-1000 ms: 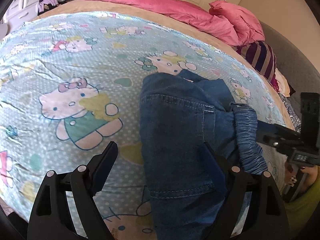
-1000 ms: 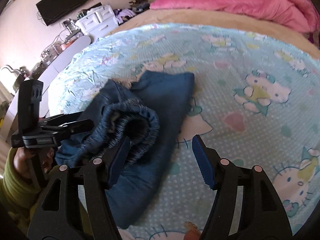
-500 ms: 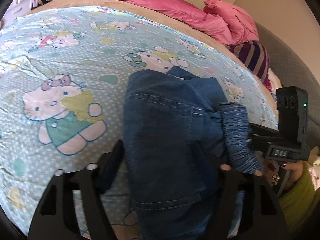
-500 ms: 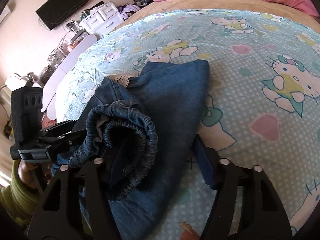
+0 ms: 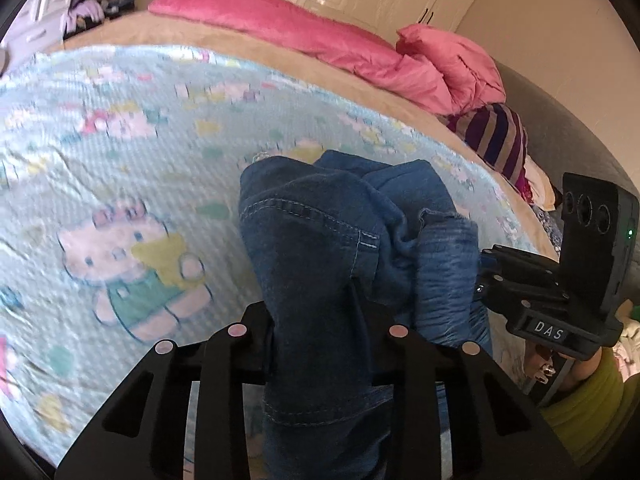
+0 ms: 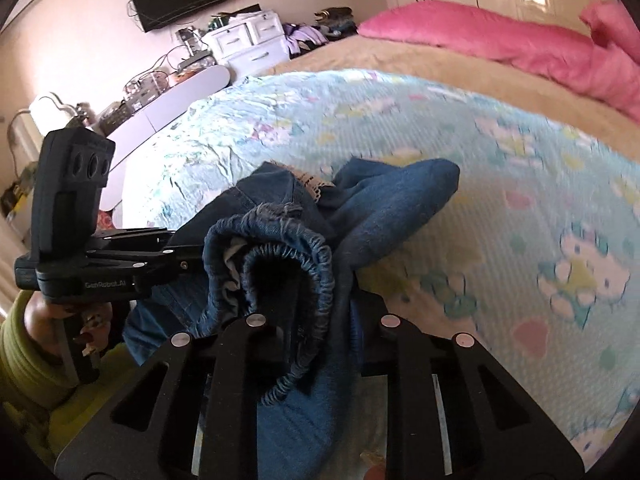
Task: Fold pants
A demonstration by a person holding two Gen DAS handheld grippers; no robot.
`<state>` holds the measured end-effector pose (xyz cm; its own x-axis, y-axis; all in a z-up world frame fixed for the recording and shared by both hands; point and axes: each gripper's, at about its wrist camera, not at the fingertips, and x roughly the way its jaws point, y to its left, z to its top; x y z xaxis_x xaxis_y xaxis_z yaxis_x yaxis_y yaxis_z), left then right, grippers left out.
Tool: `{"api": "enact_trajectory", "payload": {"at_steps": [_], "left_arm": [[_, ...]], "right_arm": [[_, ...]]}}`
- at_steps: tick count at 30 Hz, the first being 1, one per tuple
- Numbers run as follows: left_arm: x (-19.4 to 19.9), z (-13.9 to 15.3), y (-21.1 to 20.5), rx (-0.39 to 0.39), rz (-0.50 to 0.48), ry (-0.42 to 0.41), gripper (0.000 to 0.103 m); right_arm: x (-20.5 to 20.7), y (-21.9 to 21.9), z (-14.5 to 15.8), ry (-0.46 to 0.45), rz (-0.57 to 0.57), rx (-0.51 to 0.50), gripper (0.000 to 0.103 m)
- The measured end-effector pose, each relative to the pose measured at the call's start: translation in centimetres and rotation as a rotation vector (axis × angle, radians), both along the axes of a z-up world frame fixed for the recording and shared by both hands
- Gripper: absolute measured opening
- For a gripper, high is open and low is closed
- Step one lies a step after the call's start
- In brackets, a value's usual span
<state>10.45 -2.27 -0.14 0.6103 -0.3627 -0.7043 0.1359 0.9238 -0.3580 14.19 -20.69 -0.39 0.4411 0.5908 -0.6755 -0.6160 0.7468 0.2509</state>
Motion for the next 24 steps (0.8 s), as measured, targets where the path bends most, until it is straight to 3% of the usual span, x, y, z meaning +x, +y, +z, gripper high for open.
{"api": "enact_trajectory", "payload": {"at_steps": [6,14,17,21,24], "left_arm": [[1.4,1.8,1.1,0.037,0.04,-0.047,0.029],[3.9,1.4,3.0,0.042,0.088,-0.041,0.029],[4.4,0.4,3.3,0.051,0.095,-0.023,0.03],[4.9,-1.3,3.7,0.076,0.111,0.036,0.036],[5.1,-2.3,4.2,0.06,0.121,0.072,0.046]], "right_arm": [[2.7,1.9,1.1,-0.061,0.011,-0.01,0.014],[5.6,4.0,0.4,-0.076,0.002,-0.042,0.014],[6.4,4.2,-0.8,-0.054,-0.023,-0.07,0.016],[7.7,3.6,-3.2,0.034,-0.119,-0.163,0.026],[8.3,2.4,-4.2,0.089,-0.156,-0.129,0.035]]}}
